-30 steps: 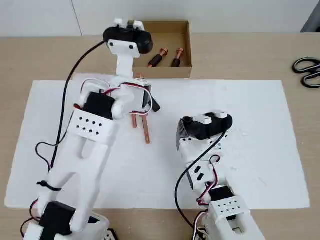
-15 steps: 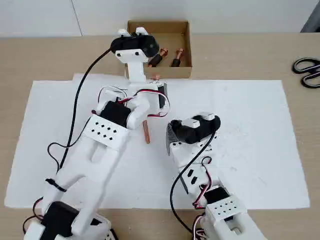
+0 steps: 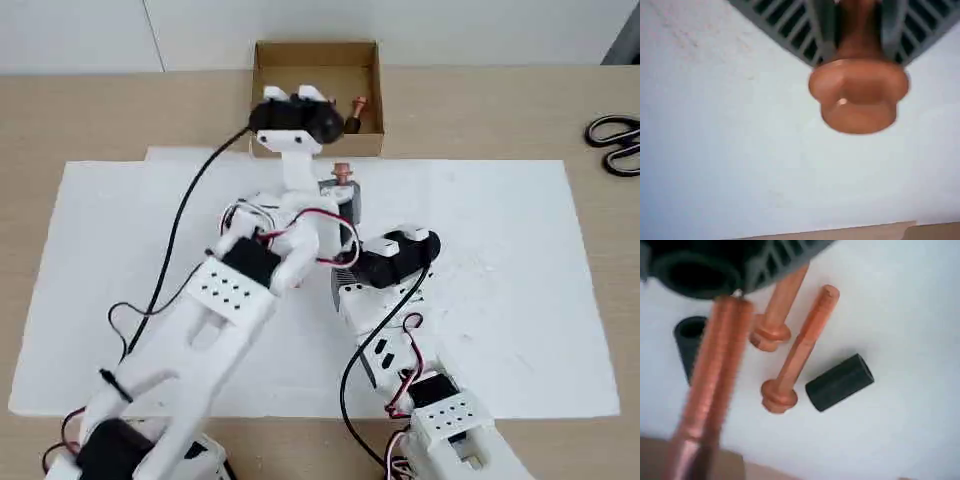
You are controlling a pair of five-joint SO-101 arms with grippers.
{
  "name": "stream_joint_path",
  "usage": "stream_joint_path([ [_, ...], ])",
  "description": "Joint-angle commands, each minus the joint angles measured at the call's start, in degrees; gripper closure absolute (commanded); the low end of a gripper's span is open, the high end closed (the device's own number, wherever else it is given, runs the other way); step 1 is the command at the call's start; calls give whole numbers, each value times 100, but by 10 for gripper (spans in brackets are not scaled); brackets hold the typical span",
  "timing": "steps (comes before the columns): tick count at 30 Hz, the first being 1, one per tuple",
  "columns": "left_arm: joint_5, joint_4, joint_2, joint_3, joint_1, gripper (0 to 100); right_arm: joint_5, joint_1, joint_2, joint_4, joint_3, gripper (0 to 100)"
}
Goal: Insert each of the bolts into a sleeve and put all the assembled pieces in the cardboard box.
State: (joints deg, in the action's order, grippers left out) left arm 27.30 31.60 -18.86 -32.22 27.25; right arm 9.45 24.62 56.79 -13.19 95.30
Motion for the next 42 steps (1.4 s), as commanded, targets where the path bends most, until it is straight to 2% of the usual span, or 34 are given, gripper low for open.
stream_joint_path([
  [1, -255, -686, -1002, -426, 26, 994, 44, 40, 119, -13, 53, 994],
  [5, -527, -826, -1433, -804, 70, 994, 44, 40, 119, -13, 53, 994],
  [16, -510, -853, -1442, -919, 62, 994, 53, 57, 127, -40, 53, 994],
  [28, -510, -1609, -1451, -1297, -35, 994, 0, 48, 127, -1033, 53, 993],
  [36, -510, -1635, -1468, -1253, -123, 994, -176, 48, 127, -1059, 53, 993],
  [42, -536, -2189, -1468, -1253, -97, 994, -176, 57, 127, -1059, 53, 993],
])
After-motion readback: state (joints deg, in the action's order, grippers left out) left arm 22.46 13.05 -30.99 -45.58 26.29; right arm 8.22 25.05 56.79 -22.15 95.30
